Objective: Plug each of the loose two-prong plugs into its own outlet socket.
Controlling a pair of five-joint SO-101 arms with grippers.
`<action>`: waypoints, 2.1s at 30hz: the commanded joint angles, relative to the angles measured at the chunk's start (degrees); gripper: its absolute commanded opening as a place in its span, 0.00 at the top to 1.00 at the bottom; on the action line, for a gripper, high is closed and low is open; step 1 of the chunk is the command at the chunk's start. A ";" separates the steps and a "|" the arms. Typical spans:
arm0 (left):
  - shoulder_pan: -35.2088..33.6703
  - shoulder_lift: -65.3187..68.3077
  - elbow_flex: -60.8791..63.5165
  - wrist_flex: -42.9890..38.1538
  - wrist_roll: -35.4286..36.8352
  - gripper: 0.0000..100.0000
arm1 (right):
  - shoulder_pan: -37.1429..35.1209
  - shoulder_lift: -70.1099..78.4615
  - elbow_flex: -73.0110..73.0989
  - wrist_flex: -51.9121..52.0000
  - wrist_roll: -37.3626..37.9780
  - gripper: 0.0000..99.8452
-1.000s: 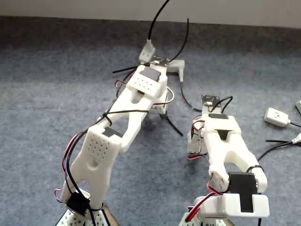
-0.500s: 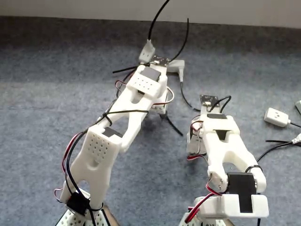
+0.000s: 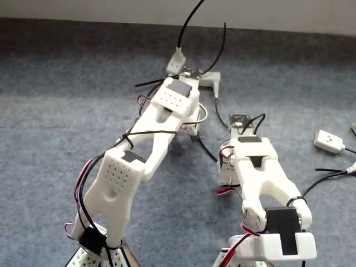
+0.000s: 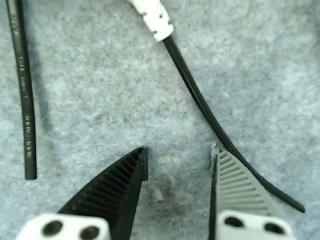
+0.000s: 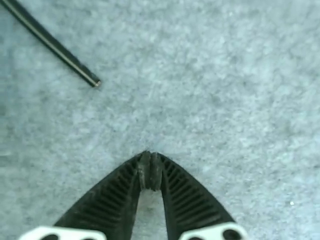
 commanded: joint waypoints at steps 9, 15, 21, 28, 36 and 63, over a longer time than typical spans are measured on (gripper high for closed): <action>1.10 0.04 -1.36 -2.46 0.35 0.79 | 1.36 4.53 2.15 3.30 -0.44 0.99; 0.92 0.04 -1.27 -2.11 0.35 0.79 | 1.19 4.53 2.07 3.30 -0.44 0.99; 1.01 0.04 -1.27 -2.11 0.35 0.79 | 1.19 4.53 2.07 3.30 -0.44 0.99; 0.92 0.04 -1.27 -2.02 0.35 0.79 | 1.01 4.53 1.01 3.38 -0.26 0.99; 0.40 0.04 -1.27 -2.11 0.35 0.79 | 9.36 4.79 -25.71 22.46 -0.18 0.99; 0.31 0.04 -1.27 -2.02 0.35 0.79 | 62.20 14.55 -75.91 8.13 23.03 0.99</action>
